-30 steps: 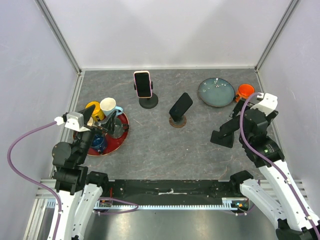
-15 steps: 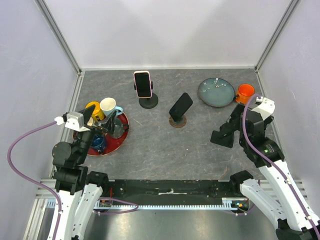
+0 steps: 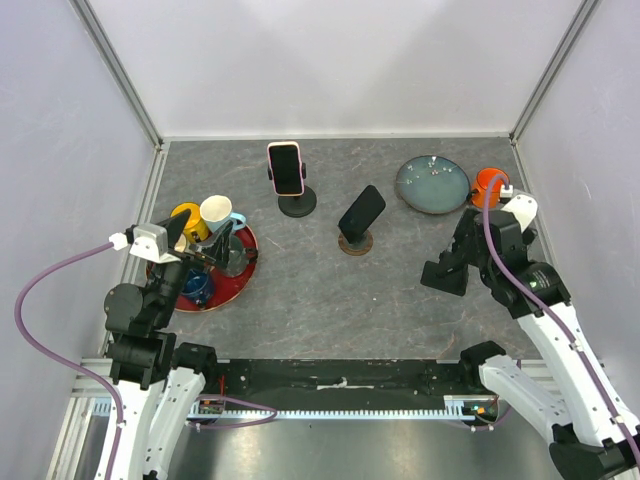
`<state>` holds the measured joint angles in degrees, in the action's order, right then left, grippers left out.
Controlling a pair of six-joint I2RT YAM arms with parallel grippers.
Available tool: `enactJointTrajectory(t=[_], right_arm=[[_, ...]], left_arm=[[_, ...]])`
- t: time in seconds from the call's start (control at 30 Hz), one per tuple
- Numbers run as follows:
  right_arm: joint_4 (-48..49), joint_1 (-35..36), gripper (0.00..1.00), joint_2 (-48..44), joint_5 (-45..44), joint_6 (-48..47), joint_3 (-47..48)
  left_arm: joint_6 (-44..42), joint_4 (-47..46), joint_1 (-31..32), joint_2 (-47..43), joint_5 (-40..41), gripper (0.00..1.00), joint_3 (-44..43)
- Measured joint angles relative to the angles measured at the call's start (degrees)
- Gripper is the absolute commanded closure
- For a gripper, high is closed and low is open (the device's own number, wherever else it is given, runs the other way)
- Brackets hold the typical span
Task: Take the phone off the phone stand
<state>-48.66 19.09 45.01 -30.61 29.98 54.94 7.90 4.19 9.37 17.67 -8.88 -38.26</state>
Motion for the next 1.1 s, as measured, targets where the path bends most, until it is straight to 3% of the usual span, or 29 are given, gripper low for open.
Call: enactJointTrajectory(t=[0.13,0.43,0.77,1.1], right_arm=[[-1.64,-0.52,0.18,1.20,2.36,0.26,1.51],[-3.30,-5.22,0.35,3.65,8.09,0.15,1.57],[-2.78,-10.14,0.41,4.63,15.28,-1.07,-1.14],[-1.11,-11.10,0.52,4.90,16.65,-1.31,-3.85]], left_arm=[[0.00,0.00,0.00,0.00,0.00,0.00,0.00],[0.00,0.00,0.00,0.00,0.00,0.00,0.00],[0.00,0.00,0.00,0.00,-0.02,0.00,0.00],[0.00,0.00,0.00,-0.13,-0.04,0.00,0.00]])
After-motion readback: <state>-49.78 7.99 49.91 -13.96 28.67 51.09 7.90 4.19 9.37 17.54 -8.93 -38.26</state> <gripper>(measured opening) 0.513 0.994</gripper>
